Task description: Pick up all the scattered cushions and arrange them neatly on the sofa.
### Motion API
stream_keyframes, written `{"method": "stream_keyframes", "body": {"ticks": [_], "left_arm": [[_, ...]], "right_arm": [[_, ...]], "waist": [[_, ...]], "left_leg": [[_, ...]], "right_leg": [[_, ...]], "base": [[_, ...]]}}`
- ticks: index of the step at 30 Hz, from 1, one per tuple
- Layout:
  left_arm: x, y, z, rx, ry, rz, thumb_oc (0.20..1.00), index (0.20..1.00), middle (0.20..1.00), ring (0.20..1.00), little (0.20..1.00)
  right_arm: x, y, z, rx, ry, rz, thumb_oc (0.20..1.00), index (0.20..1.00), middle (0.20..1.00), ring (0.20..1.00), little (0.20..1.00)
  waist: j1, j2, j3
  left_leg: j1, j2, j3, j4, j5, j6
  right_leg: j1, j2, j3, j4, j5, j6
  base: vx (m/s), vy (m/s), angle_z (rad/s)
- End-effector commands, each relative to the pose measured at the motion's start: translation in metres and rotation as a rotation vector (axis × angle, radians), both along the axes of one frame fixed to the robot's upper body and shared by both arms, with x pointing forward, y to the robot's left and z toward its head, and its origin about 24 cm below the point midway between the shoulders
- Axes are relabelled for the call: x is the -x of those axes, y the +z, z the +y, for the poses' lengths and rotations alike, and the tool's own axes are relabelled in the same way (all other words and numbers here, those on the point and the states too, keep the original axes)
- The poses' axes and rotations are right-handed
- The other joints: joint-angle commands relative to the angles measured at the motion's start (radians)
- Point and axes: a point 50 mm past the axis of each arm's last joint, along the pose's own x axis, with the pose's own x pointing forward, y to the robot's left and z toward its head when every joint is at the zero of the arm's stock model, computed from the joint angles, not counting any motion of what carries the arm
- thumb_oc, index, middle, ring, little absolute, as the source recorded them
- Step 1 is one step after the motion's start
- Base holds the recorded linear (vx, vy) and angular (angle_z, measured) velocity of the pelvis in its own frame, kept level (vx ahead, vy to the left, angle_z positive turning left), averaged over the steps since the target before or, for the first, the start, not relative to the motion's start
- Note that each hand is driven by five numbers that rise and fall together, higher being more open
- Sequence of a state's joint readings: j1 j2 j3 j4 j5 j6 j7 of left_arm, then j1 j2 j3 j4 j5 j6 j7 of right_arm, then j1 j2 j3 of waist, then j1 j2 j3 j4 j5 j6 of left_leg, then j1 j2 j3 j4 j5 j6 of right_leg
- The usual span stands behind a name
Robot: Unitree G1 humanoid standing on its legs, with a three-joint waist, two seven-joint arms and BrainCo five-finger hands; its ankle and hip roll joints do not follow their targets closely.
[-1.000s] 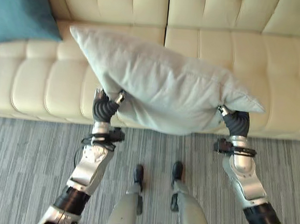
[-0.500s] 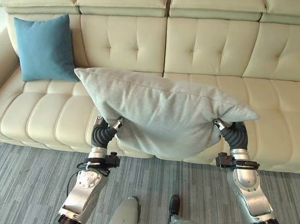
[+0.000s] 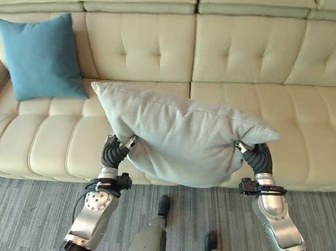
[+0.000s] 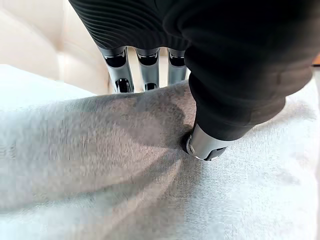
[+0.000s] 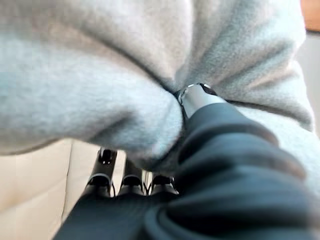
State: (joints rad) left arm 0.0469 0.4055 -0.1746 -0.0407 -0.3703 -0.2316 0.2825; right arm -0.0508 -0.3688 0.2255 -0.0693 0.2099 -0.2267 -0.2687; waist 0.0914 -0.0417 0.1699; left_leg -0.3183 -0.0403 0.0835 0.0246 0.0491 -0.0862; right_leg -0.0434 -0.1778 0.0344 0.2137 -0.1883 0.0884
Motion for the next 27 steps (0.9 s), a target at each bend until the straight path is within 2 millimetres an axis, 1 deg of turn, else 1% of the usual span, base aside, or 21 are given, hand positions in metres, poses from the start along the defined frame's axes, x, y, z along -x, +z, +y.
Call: {"method": "stream_keyframes", "body": {"ticks": [1, 2, 3, 4, 5, 6, 7, 8, 9, 10, 11, 12, 13, 15, 16, 18, 20, 21, 23, 26, 27], "left_arm": [[0.003, 0.052, -0.023, -0.019, -0.144, -0.281, 0.200, 0.200, 0.200, 0.200, 0.200], [0.002, 0.052, -0.023, -0.019, -0.144, -0.281, 0.200, 0.200, 0.200, 0.200, 0.200], [0.002, 0.053, -0.023, -0.026, -0.146, -0.285, 0.200, 0.200, 0.200, 0.200, 0.200], [0.002, 0.055, -0.024, -0.043, -0.148, -0.296, 0.200, 0.200, 0.200, 0.200, 0.200], [0.001, 0.055, -0.024, -0.043, -0.148, -0.296, 0.200, 0.200, 0.200, 0.200, 0.200], [0.001, 0.056, -0.024, -0.052, -0.145, -0.302, 0.200, 0.200, 0.200, 0.200, 0.200], [-0.001, 0.060, -0.025, -0.058, -0.141, -0.324, 0.200, 0.200, 0.200, 0.200, 0.200], [-0.001, 0.060, -0.025, -0.058, -0.141, -0.325, 0.200, 0.200, 0.200, 0.200, 0.200], [-0.001, 0.062, -0.026, -0.057, -0.144, -0.334, 0.200, 0.200, 0.200, 0.200, 0.200], [-0.001, 0.062, -0.028, -0.053, -0.153, -0.338, 0.200, 0.200, 0.200, 0.200, 0.200], [-0.001, 0.062, -0.028, -0.052, -0.153, -0.338, 0.200, 0.200, 0.200, 0.200, 0.200], [-0.001, 0.063, -0.028, -0.050, -0.165, -0.344, 0.200, 0.200, 0.200, 0.200, 0.200], [-0.001, 0.063, -0.029, -0.048, -0.167, -0.346, 0.200, 0.200, 0.200, 0.200, 0.200], [-0.003, 0.063, -0.028, -0.052, -0.163, -0.348, 0.200, 0.200, 0.200, 0.200, 0.200], [-0.003, 0.064, -0.029, -0.063, -0.171, -0.357, 0.200, 0.200, 0.200, 0.200, 0.200], [-0.003, 0.061, -0.029, -0.061, -0.163, -0.344, 0.200, 0.200, 0.200, 0.200, 0.200], [-0.002, 0.057, -0.030, -0.043, -0.161, -0.326, 0.200, 0.200, 0.200, 0.200, 0.200], [-0.001, 0.052, -0.030, -0.026, -0.151, -0.306, 0.200, 0.200, 0.200, 0.200, 0.200], [-0.002, 0.050, -0.031, -0.016, -0.141, -0.299, 0.200, 0.200, 0.200, 0.200, 0.200], [-0.010, 0.050, -0.037, 0.014, -0.095, -0.301, 0.200, 0.200, 0.200, 0.200, 0.200], [-0.016, 0.054, -0.040, 0.015, -0.072, -0.317, 0.200, 0.200, 0.200, 0.200, 0.200]], "right_arm": [[-0.002, 0.053, 0.028, -0.005, 0.142, -0.272, 0.200, 0.200, 0.200, 0.200, 0.200], [-0.002, 0.053, 0.028, -0.005, 0.143, -0.272, 0.200, 0.200, 0.200, 0.200, 0.200], [-0.002, 0.053, 0.028, 0.001, 0.142, -0.276, 0.200, 0.200, 0.200, 0.200, 0.200], [-0.003, 0.054, 0.029, 0.004, 0.142, -0.282, 0.200, 0.200, 0.200, 0.200, 0.200], [-0.003, 0.054, 0.029, 0.004, 0.142, -0.282, 0.200, 0.200, 0.200, 0.200, 0.200], [-0.003, 0.054, 0.030, -0.001, 0.143, -0.282, 0.200, 0.200, 0.200, 0.200, 0.200], [-0.004, 0.052, 0.032, -0.010, 0.146, -0.273, 0.200, 0.200, 0.200, 0.200, 0.200], [-0.004, 0.052, 0.032, -0.009, 0.146, -0.274, 0.200, 0.200, 0.200, 0.200, 0.200], [-0.004, 0.052, 0.032, -0.015, 0.149, -0.274, 0.200, 0.200, 0.200, 0.200, 0.200], [-0.005, 0.054, 0.032, -0.027, 0.154, -0.280, 0.200, 0.200, 0.200, 0.200, 0.200], [-0.005, 0.054, 0.032, -0.027, 0.155, -0.280, 0.200, 0.200, 0.200, 0.200, 0.200], [-0.005, 0.054, 0.031, -0.044, 0.156, -0.279, 0.200, 0.200, 0.200, 0.200, 0.200], [-0.005, 0.053, 0.030, -0.051, 0.156, -0.274, 0.200, 0.200, 0.200, 0.200, 0.200], [-0.004, 0.051, 0.029, -0.057, 0.149, -0.264, 0.200, 0.200, 0.200, 0.200, 0.200], [-0.003, 0.047, 0.026, -0.062, 0.144, -0.249, 0.200, 0.200, 0.200, 0.200, 0.200], [-0.002, 0.043, 0.026, -0.061, 0.143, -0.234, 0.200, 0.200, 0.200, 0.200, 0.200], [-0.002, 0.039, 0.024, -0.061, 0.142, -0.214, 0.200, 0.200, 0.200, 0.200, 0.200], [-0.001, 0.037, 0.024, -0.060, 0.144, -0.202, 0.200, 0.200, 0.200, 0.200, 0.200], [-0.002, 0.037, 0.025, -0.057, 0.144, -0.200, 0.200, 0.200, 0.200, 0.200, 0.200], [-0.009, 0.044, 0.030, -0.030, 0.132, -0.233, 0.200, 0.200, 0.200, 0.200, 0.200], [-0.014, 0.051, 0.034, -0.013, 0.130, -0.264, 0.200, 0.200, 0.200, 0.200, 0.200]], "waist": [[0.011, -0.037, -0.069], [0.012, -0.038, -0.070], [0.008, -0.040, -0.066], [-0.006, -0.033, -0.055], [-0.005, -0.032, -0.056], [-0.014, -0.024, -0.048], [-0.026, 0.001, -0.029], [-0.029, 0.000, -0.026], [-0.033, 0.011, -0.020], [-0.046, 0.027, -0.006], [-0.048, 0.028, -0.005], [-0.066, 0.036, 0.011], [-0.074, 0.035, 0.018], [-0.086, 0.028, 0.026], [-0.089, 0.019, 0.018], [-0.091, 0.007, 0.007], [-0.088, 0.004, -0.013], [-0.087, 0.005, -0.029], [-0.085, 0.008, -0.034], [-0.079, 0.009, -0.042], [-0.076, 0.008, -0.042]], "left_leg": [[-0.026, 0.031, -0.039, -0.052, 0.091, 0.055], [-0.027, 0.030, -0.038, -0.052, 0.090, 0.056], [-0.009, 0.020, -0.036, -0.061, 0.075, 0.071], [0.030, 0.007, -0.037, -0.077, 0.049, 0.099], [0.029, 0.007, -0.036, -0.078, 0.049, 0.099], [0.056, 0.009, -0.041, -0.085, 0.036, 0.107], [0.102, 0.024, -0.046, -0.099, 0.018, 0.111], [0.104, 0.022, -0.048, -0.098, 0.015, 0.111], [0.117, 0.029, -0.048, -0.101, 0.011, 0.109], [0.140, 0.041, -0.053, -0.102, 0.001, 0.102], [0.142, 0.042, -0.055, -0.102, -0.001, 0.101], [0.165, 0.044, -0.063, -0.103, -0.009, 0.094], [0.175, 0.046, -0.066, -0.106, -0.012, 0.088], [0.190, 0.048, -0.068, -0.111, -0.020, 0.077], [0.188, 0.040, -0.074, -0.108, -0.024, 0.075], [0.201, 0.036, -0.071, -0.110, -0.029, 0.067], [0.212, 0.041, -0.066, -0.112, -0.037, 0.061], [0.226, 0.051, -0.069, -0.112, -0.046, 0.055], [0.236, 0.056, -0.073, -0.112, -0.050, 0.050], [0.264, 0.070, -0.080, -0.112, -0.061, 0.037], [0.268, 0.072, -0.083, -0.112, -0.063, 0.034]], "right_leg": [[0.151, 0.044, -0.038, -0.039, 0.040, 0.044], [0.146, 0.043, -0.036, -0.032, 0.037, 0.045], [0.107, 0.036, -0.034, 0.052, 0.076, 0.061], [0.035, 0.030, -0.034, 0.207, 0.179, 0.089], [0.030, 0.031, -0.032, 0.212, 0.178, 0.090], [-0.010, 0.030, -0.036, 0.268, 0.219, 0.095], [-0.089, 0.023, -0.061, 0.309, 0.194, 0.072], [-0.088, 0.020, -0.063, 0.316, 0.187, 0.071], [-0.119, 0.016, -0.079, 0.285, 0.163, 0.059], [-0.169, 0.028, -0.101, 0.199, 0.097, 0.035], [-0.165, 0.029, -0.104, 0.197, 0.095, 0.034], [-0.209, 0.044, -0.097, 0.063, 0.105, 0.034], [-0.221, 0.049, -0.091, -0.015, 0.130, 0.042], [-0.228, 0.050, -0.098, -0.118, 0.177, 0.057], [-0.203, 0.049, -0.090, -0.174, 0.181, 0.060], [-0.167, 0.058, -0.085, -0.219, 0.206, 0.052], [-0.124, 0.061, -0.100, -0.262, 0.221, 0.049], [-0.087, 0.065, -0.110, -0.289, 0.221, 0.044], [-0.067, 0.068, -0.116, -0.295, 0.216, 0.040], [-0.023, 0.075, -0.128, -0.301, 0.196, 0.028], [-0.017, 0.077, -0.129, -0.301, 0.191, 0.025]], "base": [[0.23, 0.126, -0.02], [0.11, 0.089, -0.10], [0.12, 0.124, 0.03], [0.12, 0.123, 0.14], [0.11, 0.117, 0.03], [0.11, 0.101, -0.03], [0.11, 0.094, 0.02], [0.11, 0.068, 0.05], [0.14, -0.018, -0.03], [0.14, -0.018, -0.26], [0.19, -0.078, -0.26], [0.13, -0.096, -0.13], [0.15, -0.140, 0.07], [0.11, -0.134, 0.17], [0.10, -0.121, 0.16], [0.11, -0.119, 0.41], [0.15, -0.130, 0.30], [0.13, -0.109, -0.07], [0.12, -0.093, -0.08], [0.12, -0.083, -0.05], [0.07, -0.063, -0.01]]}}
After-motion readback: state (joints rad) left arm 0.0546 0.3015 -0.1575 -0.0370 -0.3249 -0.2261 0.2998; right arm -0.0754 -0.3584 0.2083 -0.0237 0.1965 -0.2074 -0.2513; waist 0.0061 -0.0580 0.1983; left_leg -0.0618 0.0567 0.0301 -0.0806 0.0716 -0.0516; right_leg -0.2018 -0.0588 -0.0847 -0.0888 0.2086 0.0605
